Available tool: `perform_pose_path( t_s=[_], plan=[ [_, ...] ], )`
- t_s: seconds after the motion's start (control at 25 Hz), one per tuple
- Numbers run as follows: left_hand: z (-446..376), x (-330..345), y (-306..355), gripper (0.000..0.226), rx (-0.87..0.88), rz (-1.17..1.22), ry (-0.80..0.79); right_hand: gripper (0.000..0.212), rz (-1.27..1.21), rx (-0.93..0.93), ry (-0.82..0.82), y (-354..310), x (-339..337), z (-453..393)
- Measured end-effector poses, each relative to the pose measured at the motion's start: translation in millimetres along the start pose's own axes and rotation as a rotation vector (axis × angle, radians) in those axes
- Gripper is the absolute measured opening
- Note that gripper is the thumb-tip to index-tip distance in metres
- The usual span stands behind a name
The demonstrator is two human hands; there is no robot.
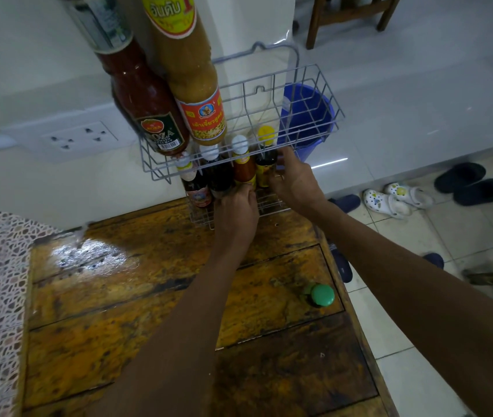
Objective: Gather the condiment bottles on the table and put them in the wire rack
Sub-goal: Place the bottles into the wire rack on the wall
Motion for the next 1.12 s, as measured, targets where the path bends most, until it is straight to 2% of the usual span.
perform_pose_path(
  t_s=[0.36,0.52,0.76,0.96,1.12],
  plan=[
    [9,-4,5,0.037,-0.011,0.035,-0.125,0.044,0.011,-0.001,0.000,-2,-3,3],
    [20,-5,5,0.039,-0.007,0.015,-0.140,0.041,0.068,-0.020,0.078,-9,-14,14],
    [83,-2,7,0.033,0.169,-0.086,-0.065,0.040,0.143,-0.037,0.149,-18,-35,118],
    [154,26,5,0.042,0.130,-0.070,-0.263,0.045,0.106,0.226,0.133,18,-26,240],
    [199,56,3,0.063,0.070,-0.087,-0.473,0.068,0.003,0.373,-0.063,23,24,282]
  ],
)
Point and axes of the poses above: each hand's wrist, its own z-axis away from the middle knuckle, its own x-axis out of the palm, y = z × x, the point moved 5 cm from there along -z, towards the middle knuckle, and after that the axes turned 12 degrees about -y, right-handed, at the moved point
